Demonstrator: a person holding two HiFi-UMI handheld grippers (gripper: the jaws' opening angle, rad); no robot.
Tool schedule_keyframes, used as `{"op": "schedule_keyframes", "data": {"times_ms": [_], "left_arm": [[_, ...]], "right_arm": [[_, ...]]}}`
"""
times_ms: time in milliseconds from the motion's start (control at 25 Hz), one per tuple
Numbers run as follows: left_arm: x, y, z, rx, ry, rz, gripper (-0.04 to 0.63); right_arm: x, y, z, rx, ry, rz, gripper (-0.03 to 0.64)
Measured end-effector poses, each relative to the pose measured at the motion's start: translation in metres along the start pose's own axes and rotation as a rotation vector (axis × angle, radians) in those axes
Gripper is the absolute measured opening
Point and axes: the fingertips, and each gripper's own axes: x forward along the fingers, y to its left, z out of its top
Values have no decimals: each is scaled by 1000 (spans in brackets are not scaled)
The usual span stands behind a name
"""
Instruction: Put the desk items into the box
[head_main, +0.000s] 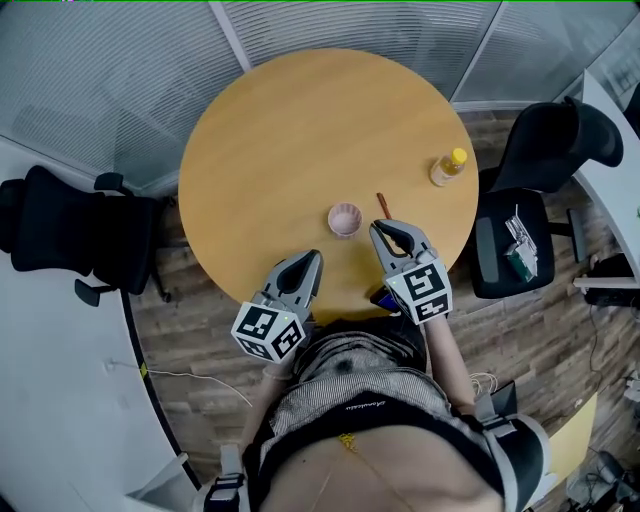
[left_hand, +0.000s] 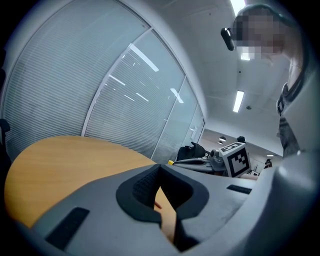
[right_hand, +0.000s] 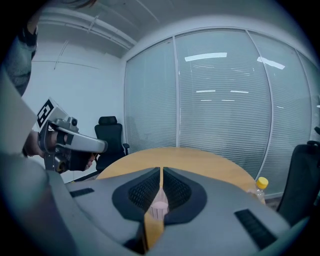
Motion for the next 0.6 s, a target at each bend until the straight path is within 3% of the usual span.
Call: {"op": "schedule_keyframes", "data": {"times_ms": [320, 600], "left_arm": [[2, -5, -7, -4, 26, -13, 18], [-2, -2, -14, 1, 47, 9, 18]], "right_arm": [[5, -20, -22, -55, 68, -40, 32], [8, -33, -40, -26, 117, -62, 32]]}}
